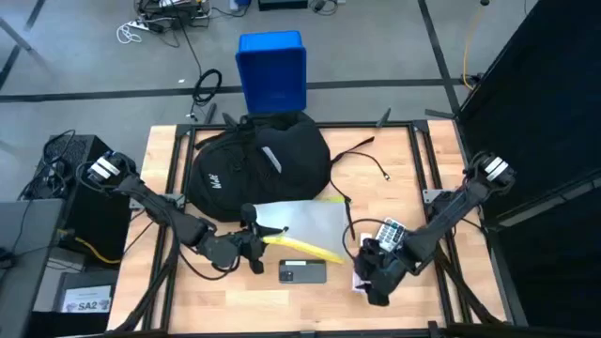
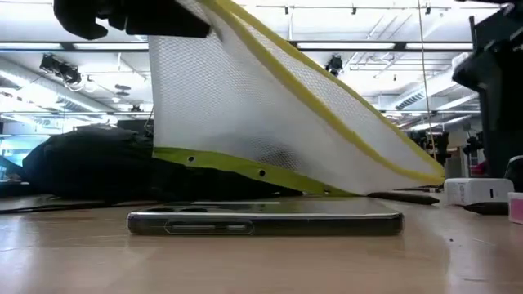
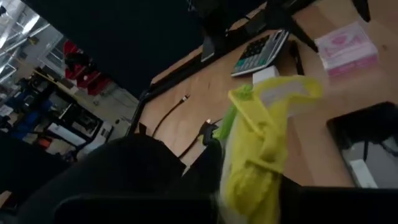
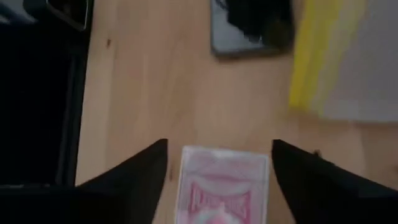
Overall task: Unpack backpack
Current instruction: Put the game card into the zip bag
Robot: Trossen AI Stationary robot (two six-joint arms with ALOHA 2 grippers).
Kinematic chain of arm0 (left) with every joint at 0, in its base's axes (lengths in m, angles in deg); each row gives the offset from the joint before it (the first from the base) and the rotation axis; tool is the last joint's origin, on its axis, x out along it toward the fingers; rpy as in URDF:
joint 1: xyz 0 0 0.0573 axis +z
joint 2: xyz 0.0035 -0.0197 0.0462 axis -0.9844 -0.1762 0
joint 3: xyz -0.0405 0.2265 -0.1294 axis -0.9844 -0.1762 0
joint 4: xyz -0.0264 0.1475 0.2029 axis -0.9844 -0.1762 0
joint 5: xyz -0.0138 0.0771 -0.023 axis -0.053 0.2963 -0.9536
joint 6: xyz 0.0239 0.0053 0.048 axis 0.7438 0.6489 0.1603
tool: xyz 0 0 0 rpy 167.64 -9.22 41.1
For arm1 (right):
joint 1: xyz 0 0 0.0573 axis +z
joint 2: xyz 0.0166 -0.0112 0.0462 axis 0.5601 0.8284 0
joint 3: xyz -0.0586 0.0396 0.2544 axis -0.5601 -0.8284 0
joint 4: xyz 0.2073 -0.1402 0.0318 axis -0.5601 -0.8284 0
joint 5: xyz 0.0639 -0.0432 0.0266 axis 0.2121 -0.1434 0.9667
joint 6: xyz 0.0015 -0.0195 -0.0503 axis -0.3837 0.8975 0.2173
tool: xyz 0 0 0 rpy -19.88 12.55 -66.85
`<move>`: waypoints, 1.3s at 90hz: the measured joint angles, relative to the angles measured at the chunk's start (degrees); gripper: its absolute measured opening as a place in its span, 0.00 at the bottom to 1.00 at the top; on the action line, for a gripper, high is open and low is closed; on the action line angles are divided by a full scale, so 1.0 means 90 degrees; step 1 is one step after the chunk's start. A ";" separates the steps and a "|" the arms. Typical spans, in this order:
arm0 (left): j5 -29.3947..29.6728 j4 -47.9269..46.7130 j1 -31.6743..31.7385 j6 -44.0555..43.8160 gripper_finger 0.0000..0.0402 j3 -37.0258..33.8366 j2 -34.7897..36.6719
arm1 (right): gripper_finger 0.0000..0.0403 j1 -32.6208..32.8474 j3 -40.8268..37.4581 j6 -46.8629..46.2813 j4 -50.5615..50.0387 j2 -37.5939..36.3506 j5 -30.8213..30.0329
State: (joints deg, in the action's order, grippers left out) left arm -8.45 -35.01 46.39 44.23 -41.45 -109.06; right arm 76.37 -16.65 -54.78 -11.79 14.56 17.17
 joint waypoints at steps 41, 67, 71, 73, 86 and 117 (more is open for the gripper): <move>-0.0036 -0.0029 0.0046 -0.0264 0.00 0.0000 0.0000 | 0.81 0.0187 0.0411 -0.0237 -0.0550 0.1002 0.0088; -0.0107 -0.0039 0.0053 -0.0335 0.00 0.0000 0.0000 | 0.81 0.0159 0.1069 -0.0575 -0.1957 0.1940 0.0440; -0.0133 -0.0039 0.0052 -0.0359 0.00 0.0000 0.0000 | 0.81 0.0115 0.1076 -0.0581 -0.1965 0.1981 0.0565; -0.0145 -0.0041 0.0054 -0.0368 0.00 0.0000 0.0000 | 0.80 0.0093 0.1076 -0.0579 -0.1967 0.1983 0.0612; -0.0167 -0.0050 0.0054 -0.0416 0.00 0.0000 0.0000 | 0.69 0.0004 0.1116 -0.0541 -0.1994 0.1824 0.0719; -0.0177 -0.0058 0.0052 -0.0504 0.00 0.0000 0.0000 | 0.69 0.0049 0.1827 0.0543 -0.1786 0.1250 -0.0157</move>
State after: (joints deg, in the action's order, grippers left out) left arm -10.04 -35.53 46.86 39.69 -41.45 -109.06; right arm 76.81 -0.20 -49.90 -27.87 25.80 15.75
